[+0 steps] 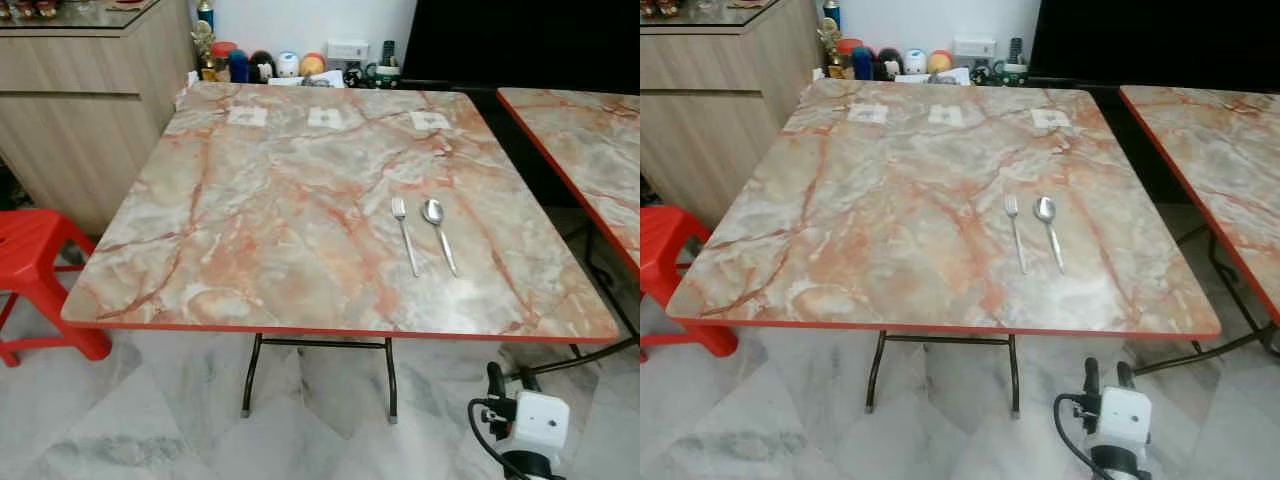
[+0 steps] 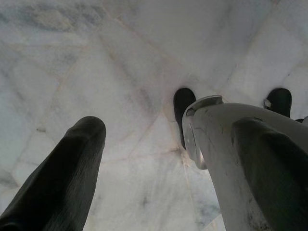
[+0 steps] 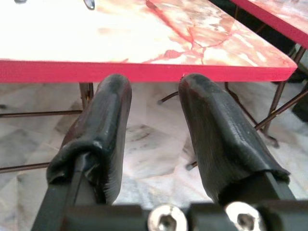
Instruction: Setting the table
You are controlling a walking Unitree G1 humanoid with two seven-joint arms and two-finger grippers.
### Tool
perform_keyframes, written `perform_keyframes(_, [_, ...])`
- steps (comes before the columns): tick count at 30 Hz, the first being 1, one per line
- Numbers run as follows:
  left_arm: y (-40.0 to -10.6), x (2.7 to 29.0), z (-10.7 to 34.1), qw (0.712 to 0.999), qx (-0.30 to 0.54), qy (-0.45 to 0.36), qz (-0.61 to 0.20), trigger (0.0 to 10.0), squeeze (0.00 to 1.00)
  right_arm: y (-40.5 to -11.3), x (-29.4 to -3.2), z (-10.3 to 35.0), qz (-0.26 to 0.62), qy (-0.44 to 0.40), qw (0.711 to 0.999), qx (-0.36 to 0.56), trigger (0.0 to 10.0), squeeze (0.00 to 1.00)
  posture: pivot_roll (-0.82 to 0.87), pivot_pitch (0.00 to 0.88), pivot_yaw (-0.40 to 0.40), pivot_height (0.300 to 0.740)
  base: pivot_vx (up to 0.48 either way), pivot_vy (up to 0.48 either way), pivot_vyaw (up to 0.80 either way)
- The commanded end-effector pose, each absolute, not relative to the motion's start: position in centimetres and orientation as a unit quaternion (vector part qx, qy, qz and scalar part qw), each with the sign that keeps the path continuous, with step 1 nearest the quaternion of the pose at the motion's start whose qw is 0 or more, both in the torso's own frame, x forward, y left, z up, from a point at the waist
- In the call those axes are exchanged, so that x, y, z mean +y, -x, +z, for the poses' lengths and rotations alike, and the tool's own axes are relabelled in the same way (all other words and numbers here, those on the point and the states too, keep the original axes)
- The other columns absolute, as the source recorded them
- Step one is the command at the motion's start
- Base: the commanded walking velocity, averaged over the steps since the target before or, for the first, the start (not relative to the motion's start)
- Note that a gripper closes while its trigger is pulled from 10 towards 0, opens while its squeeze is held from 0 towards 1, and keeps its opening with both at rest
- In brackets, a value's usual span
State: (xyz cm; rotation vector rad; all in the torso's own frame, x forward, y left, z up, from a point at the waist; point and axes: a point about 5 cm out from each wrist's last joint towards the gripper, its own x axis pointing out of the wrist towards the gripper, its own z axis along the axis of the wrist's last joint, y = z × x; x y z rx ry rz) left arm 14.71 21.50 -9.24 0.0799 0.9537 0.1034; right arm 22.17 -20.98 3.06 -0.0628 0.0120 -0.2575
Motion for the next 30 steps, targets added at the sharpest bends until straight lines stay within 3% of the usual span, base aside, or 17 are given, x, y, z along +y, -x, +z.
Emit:
perform_keyframes(1, [-13.7, 21.1, -9.7, 0.879, 0.472, -0.042, 0.043, 10.0, 0.0, -23.8, -20.5, 4.7, -0.094, 0.018, 0.995, -0.011, 10.0, 1.0, -0.02, 0.102, -0.04, 0.74, 0.0, 0.0, 0.0])
perform_keyframes(8, [-13.5, 21.0, -9.7, 0.88, 0.472, -0.045, 0.04, 10.0, 0.0, -27.8, -19.0, 7.4, -0.047, 0.001, 0.998, -0.052, 10.0, 1.0, -0.01, 0.098, -0.044, 0.74, 0.0, 0.0, 0.0])
perform_keyframes(17, [-13.4, 21.3, -9.7, 0.879, 0.474, -0.043, 0.041, 10.0, 0.0, -28.4, -17.7, 7.5, -0.035, -0.021, 0.998, -0.038, 10.0, 1.0, 0.0, 0.102, -0.045, 0.74, 0.0, 0.0, 0.0])
perform_keyframes(30, [-13.0, 21.4, -9.9, 0.876, 0.478, -0.04, 0.042, 10.0, 0.0, -29.1, -17.9, 8.2, -0.032, -0.029, 0.998, -0.036, 10.0, 1.0, 0.0, 0.082, -0.043, 0.74, 0.0, 0.0, 0.0])
